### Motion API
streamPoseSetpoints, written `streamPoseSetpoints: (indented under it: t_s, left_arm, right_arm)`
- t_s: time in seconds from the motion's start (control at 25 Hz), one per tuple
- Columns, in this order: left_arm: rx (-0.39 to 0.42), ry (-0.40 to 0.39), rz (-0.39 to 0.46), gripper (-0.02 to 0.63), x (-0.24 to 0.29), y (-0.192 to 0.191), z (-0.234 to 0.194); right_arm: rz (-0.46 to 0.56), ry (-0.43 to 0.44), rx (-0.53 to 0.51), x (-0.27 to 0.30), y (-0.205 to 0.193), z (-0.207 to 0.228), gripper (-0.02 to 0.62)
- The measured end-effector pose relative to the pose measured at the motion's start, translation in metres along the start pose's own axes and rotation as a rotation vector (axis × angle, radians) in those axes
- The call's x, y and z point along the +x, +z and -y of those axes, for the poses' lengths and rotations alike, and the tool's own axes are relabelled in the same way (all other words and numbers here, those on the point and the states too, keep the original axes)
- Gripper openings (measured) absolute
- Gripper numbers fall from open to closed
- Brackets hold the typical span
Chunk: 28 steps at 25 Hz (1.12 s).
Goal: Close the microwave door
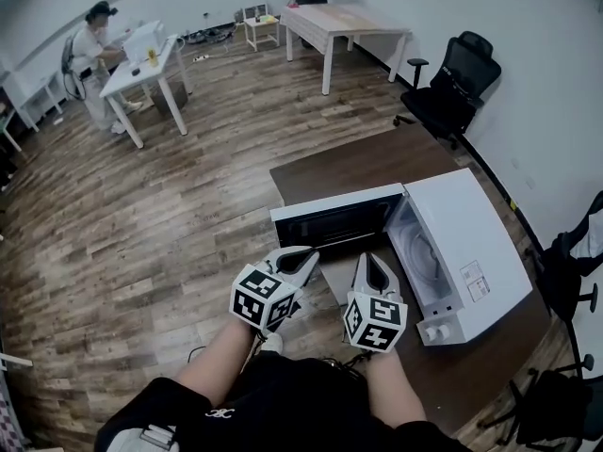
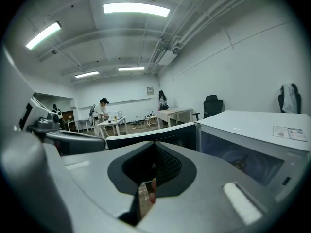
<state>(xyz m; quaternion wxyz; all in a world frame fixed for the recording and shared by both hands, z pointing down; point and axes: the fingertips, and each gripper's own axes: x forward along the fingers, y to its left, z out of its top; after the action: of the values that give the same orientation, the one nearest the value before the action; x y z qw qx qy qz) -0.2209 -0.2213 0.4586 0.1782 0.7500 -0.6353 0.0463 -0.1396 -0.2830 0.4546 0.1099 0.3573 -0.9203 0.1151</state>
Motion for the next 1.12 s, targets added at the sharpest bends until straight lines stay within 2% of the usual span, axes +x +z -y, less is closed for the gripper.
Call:
streamPoseSetpoints:
  t_s: [0.2, 0.32, 0.4, 0.6, 0.96, 1.12]
  left_arm:
    - [0.047, 0.029, 0.012, 0.099, -0.033, 0.003, -0.062]
    - [0.033, 0.032, 0.023, 0.147, -0.047, 0.000, -0.099]
    - [0.030, 0.013, 0.021, 0.173, -0.049, -0.005, -0.120]
    - [0.103, -0.075, -0.063, 0.262, -0.037, -0.030, -0.146]
    - [0.146, -0.180, -0.131, 0.276, -0.004, -0.053, -0.173]
    - [0.207, -0.209, -0.164, 0.275, 0.004, -0.059, -0.177]
  right_arm:
    - [-0.025, -0.013, 0.003, 0.017, -0.005, -0.024, 0.009]
    - [-0.033, -0.030, -0.003, 0.024, -0.006, -0.036, 0.009]
    - [-0.036, -0.044, -0.006, 0.028, -0.008, -0.040, 0.009]
    - [-0.054, -0.098, -0.003, 0.027, -0.016, -0.043, 0.009]
    - [-0.088, -0.205, 0.007, 0.016, -0.031, -0.036, 0.009]
    - [-0.094, -0.241, 0.013, 0.012, -0.035, -0.031, 0.009]
